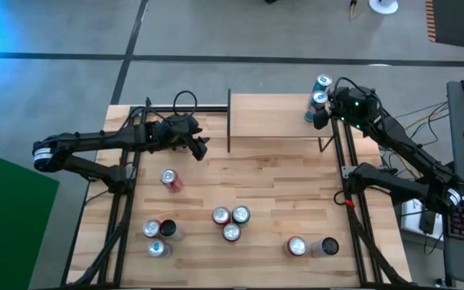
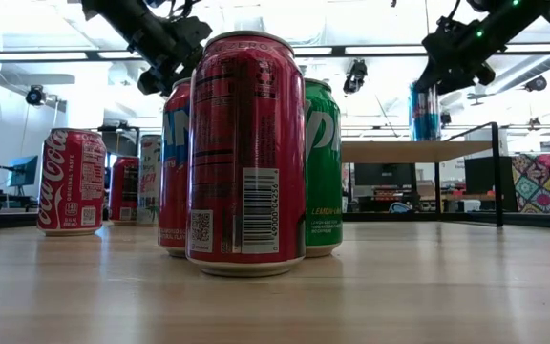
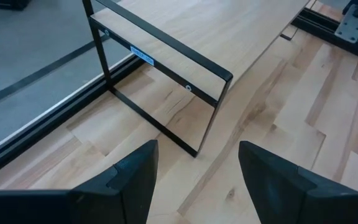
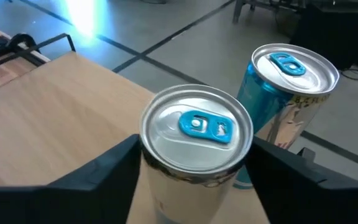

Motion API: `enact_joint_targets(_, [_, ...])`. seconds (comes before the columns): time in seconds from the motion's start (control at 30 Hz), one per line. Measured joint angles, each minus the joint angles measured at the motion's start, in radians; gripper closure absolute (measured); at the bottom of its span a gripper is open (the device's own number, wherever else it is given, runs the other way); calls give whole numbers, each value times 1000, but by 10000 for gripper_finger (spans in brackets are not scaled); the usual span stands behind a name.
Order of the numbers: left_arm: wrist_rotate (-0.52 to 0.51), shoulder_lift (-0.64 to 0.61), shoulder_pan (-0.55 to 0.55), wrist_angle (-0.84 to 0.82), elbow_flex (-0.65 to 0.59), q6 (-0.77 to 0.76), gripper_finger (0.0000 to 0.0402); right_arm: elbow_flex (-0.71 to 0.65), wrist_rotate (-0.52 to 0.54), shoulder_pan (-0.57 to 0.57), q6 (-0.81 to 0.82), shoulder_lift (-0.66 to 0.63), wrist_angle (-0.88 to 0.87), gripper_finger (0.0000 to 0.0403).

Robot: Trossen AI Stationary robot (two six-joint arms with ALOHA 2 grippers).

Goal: Place canned beverage on shelf
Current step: Put the right blue soda can on the shelf aligned with the other blue soda can

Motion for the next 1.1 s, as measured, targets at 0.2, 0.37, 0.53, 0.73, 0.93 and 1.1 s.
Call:
enact_joint_targets(0.2, [-5,0,5,0,0,7,192,1,-25,0,-29,-1,-10,188])
enact_joint_targets(0.37, [-5,0,5,0,0,7,192,15,-28,0,-56,-1,-57,176])
enact_joint_targets(0.53, [-5,0,5,0,0,7,192,47,-25,-6,-95,-4,-117,173])
enact_joint_targets(0.73, [-5,0,5,0,0,7,192,78,-30,-68,-123,-3,-166,173])
enact_joint_targets(0.93, [-5,0,5,0,0,12,192,74,-51,-84,-135,-8,-159,169])
enact_joint_targets(1.1, [-5,0,5,0,0,12,192,68,-50,-84,-124,-9,-145,168])
